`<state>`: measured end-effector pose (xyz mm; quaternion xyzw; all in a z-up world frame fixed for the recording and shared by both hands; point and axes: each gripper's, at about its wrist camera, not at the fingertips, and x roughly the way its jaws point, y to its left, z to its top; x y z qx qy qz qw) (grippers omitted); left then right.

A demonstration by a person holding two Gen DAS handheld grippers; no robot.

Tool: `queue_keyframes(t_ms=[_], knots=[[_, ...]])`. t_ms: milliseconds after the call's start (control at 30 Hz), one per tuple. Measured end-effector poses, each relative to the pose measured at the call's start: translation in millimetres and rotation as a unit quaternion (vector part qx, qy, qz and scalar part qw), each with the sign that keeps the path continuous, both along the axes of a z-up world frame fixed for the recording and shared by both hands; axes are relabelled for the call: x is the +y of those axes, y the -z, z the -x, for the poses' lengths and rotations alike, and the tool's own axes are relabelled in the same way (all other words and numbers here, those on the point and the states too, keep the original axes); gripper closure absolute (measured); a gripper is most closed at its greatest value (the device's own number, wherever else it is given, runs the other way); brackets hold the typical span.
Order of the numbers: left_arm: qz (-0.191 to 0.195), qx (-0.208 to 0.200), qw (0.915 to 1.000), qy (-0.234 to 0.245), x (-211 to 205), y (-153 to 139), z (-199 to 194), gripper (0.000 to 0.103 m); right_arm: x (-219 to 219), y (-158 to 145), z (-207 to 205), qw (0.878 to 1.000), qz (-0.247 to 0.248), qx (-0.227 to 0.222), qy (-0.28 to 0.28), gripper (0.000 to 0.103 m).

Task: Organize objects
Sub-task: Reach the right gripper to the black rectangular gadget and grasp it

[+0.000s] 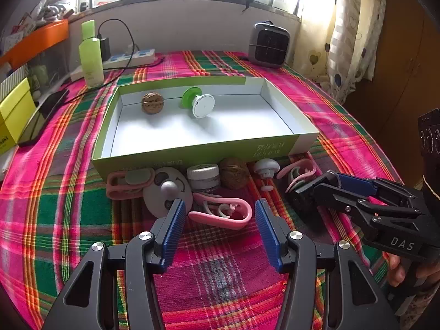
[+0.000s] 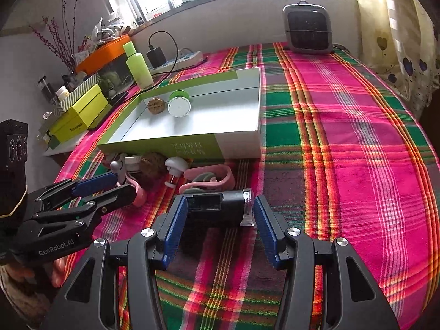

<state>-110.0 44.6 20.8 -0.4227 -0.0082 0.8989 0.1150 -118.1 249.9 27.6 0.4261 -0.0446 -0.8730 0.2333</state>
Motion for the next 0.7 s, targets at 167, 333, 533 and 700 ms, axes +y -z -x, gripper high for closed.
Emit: queue_keyframes(t_ms=[167, 333, 533, 700], knots=[[0.002, -0.009, 1.0, -0.002, -4.7, 2.0, -3.6, 0.051, -0.8, 0.4, -5.6, 1.0, 0.002, -0.004, -0.008, 0.052], [0.014, -0.012, 0.9998, -0.008, -8.9, 4.2, -8.2, 0.051, -4.1, 0.1, -11.6, 1.0, 0.006, -0.005, -0.018, 0.052], [0.01, -0.017, 0.9993, -0.03, -25.6, 5.4, -12.4, 0.051, -12.4, 1.4, -22.2, 0.999, -0.001, -0.008, -0.044, 0.052], [0.001, -0.012, 0.9991, -0.042, -34.3, 1.1, -12.6, 0.051, -13.2, -3.2, -25.6, 0.998, -0.045, 0.027, -0.04, 0.052]])
